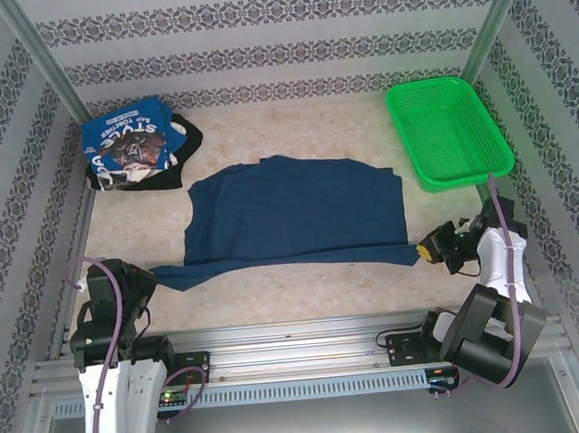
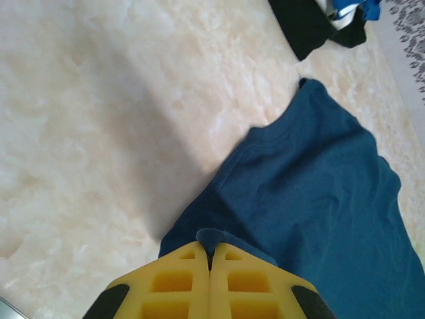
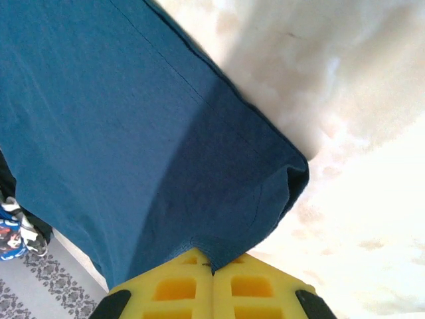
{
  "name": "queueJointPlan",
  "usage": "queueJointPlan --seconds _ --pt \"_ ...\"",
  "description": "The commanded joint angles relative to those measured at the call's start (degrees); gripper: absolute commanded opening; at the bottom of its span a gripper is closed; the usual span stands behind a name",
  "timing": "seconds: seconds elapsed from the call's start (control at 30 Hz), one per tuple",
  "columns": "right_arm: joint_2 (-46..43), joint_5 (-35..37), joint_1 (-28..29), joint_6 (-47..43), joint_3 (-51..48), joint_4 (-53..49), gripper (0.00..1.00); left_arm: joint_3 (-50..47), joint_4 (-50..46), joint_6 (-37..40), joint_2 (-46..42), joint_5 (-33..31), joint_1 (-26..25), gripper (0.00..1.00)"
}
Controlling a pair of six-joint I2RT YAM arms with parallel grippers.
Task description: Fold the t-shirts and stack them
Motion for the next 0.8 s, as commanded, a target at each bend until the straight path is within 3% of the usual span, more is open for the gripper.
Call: queueJointPlan --seconds 0.0,0.1,0.27,0.5,0.77 --pt "-1.31 1.5 0.56 -1.57 1.6 -3.08 0.0 6.78 1.4 4.85 1.08 -4.79 -0.26 0.0" --pt "-1.36 0.46 0.81 -1.29 1.41 -2.96 0.0 10.83 4.37 10.15 5.25 -3.95 -0.26 0.0" --pt "-1.45 0.42 0.8 -0.76 1.2 -1.55 0.0 10.93 15.67 14.84 15.83 5.12 -0.42 0.0" --pt "1.73 1.39 1.61 -1.19 3.12 0.08 0.0 10.58 22.03 20.72 29.65 7.33 -1.34 0.0" --pt "8.34 5.04 6.9 -1.9 6.77 2.39 0.0 13.65 25.64 25.63 42.38 7.47 -3.66 0.0"
